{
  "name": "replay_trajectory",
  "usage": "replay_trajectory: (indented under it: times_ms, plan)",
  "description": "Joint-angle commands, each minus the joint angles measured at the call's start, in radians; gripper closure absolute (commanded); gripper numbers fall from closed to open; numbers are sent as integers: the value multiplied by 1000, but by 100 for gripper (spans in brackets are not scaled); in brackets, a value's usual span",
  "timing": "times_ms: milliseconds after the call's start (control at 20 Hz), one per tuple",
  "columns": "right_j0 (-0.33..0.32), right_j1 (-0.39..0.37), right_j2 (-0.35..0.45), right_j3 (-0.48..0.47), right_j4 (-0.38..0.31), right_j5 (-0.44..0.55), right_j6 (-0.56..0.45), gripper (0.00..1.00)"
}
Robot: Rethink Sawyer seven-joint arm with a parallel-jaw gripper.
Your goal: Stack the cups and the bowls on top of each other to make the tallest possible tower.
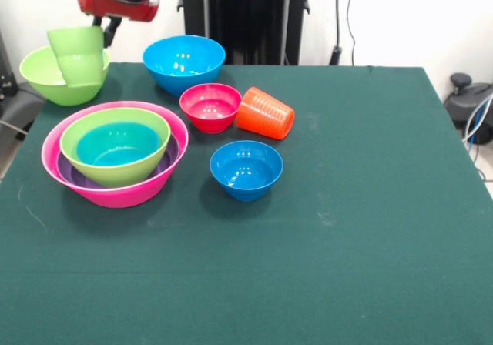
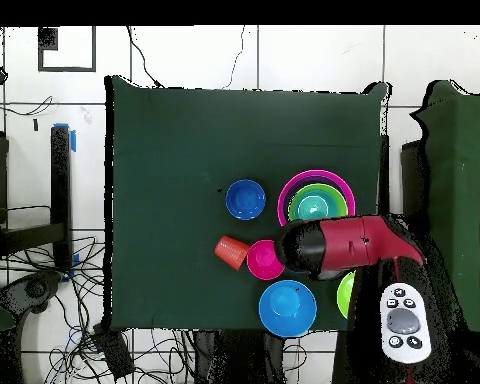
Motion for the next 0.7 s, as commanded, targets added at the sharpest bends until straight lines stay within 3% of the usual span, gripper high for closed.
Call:
replay_trajectory:
  times_ms: [50,700]
  plan:
    - [22,13,54,21,37,91,-19,100]
    - [-6,55,90,19,62,37,-4,100]
